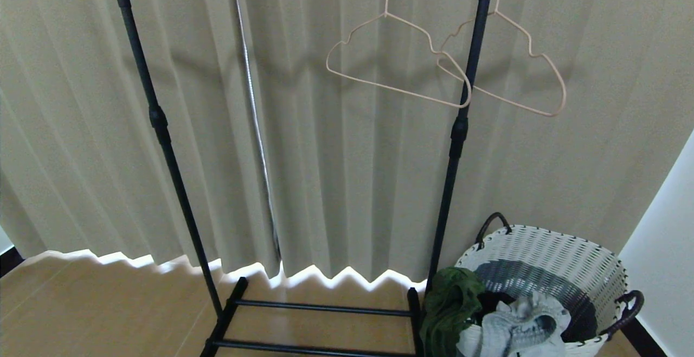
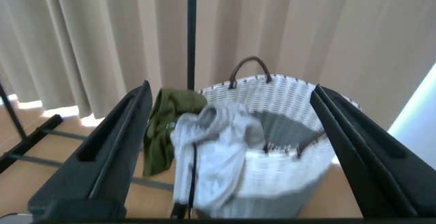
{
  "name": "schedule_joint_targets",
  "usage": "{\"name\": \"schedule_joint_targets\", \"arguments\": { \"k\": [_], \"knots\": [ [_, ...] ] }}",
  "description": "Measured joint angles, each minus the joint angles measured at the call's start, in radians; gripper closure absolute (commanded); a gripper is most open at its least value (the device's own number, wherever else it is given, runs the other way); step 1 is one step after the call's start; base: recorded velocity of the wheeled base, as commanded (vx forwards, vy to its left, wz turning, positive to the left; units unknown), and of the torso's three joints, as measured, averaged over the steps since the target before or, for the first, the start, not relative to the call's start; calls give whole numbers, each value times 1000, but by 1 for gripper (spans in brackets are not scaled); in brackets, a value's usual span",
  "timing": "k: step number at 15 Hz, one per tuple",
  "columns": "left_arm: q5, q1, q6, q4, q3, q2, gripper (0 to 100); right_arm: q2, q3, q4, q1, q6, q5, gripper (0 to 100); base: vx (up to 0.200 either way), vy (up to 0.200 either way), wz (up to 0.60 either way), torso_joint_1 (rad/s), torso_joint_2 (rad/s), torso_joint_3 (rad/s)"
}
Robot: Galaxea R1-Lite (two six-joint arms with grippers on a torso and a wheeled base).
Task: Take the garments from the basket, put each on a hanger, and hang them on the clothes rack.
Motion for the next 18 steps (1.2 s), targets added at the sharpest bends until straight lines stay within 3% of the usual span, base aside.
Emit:
{"name": "schedule_joint_targets", "arguments": {
  "k": [3, 13, 15, 18],
  "knots": [
    [0, 0, 0, 1, 0, 0, 0, 0, 0, -1, 0, 0, 0, 0, 200, 0, 0, 4, 2, 1],
    [0, 0, 0, 0, 0, 0, 0, 0, 0, 0, 0, -11, -15, 0, 0, 0, 0, 0, 0, 0],
    [0, 0, 2, 0, 0, 0, 0, 0, 0, 6, 1, -97, 1, 0, 0, 0, 0, 0, 0, 0],
    [0, 0, 3, 0, 0, 0, 0, 44, -46, 113, 7, -194, 22, 0, 0, 0, 0, 0, 0, 0]
  ]
}}
